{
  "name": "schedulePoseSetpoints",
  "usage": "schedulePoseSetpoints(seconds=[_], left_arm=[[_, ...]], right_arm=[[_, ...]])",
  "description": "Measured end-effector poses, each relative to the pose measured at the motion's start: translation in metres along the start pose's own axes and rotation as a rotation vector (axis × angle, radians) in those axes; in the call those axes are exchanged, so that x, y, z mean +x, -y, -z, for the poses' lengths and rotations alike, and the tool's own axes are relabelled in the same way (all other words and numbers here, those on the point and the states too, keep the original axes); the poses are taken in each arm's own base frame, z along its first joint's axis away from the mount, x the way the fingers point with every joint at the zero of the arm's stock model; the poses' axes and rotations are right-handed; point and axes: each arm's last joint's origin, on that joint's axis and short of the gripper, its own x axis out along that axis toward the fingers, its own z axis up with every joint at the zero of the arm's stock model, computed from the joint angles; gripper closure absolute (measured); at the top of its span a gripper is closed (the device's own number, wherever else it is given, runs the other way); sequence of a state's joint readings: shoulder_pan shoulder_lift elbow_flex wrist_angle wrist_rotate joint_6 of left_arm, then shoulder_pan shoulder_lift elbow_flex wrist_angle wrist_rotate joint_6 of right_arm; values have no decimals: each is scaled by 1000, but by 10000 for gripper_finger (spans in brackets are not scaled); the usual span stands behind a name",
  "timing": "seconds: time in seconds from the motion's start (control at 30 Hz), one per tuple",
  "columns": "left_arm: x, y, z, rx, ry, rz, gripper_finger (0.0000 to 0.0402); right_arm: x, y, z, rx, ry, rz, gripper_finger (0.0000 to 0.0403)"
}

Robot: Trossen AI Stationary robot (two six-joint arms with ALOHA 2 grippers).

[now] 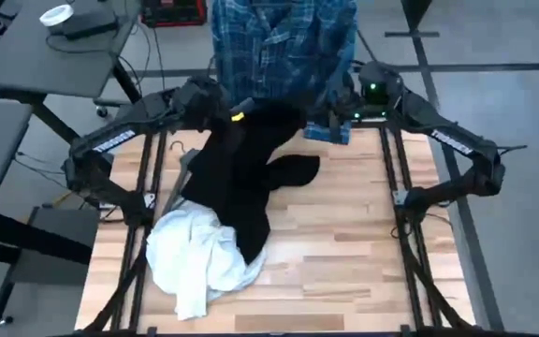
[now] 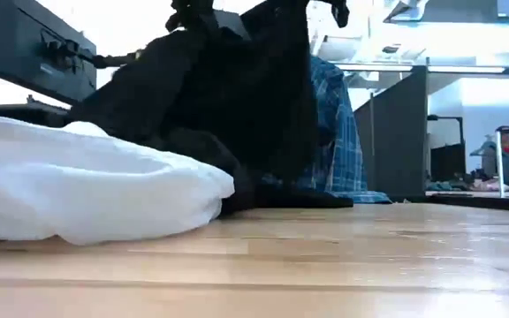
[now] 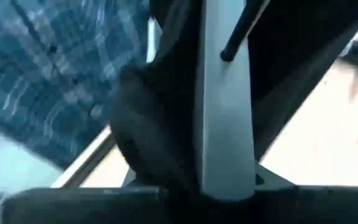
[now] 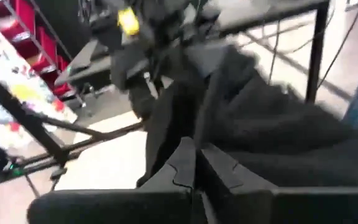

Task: Hang clothes
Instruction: Hang the black shirt on the rack

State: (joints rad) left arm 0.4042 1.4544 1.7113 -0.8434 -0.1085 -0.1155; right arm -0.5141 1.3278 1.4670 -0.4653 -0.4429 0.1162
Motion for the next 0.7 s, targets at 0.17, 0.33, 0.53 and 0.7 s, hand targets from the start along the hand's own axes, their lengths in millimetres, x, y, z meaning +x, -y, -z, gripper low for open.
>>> schedulePoseSetpoints(seconds=[0.17, 0.33, 0.53, 0.7], left_arm=[[-3, 3, -6, 27, 45, 76, 358], [-5, 6, -6, 45, 44, 163, 358], [-9, 10, -7, 60, 52, 247, 358], [-15, 19, -11, 86, 104, 374, 358]], right_arm=[[1, 0, 1, -63, -15, -16, 341], [-20, -12, -19, -178, -8, -20, 256], [-58, -26, -46, -296, 2, 5, 176], [-63, -18, -34, -275, -134, 27, 162]])
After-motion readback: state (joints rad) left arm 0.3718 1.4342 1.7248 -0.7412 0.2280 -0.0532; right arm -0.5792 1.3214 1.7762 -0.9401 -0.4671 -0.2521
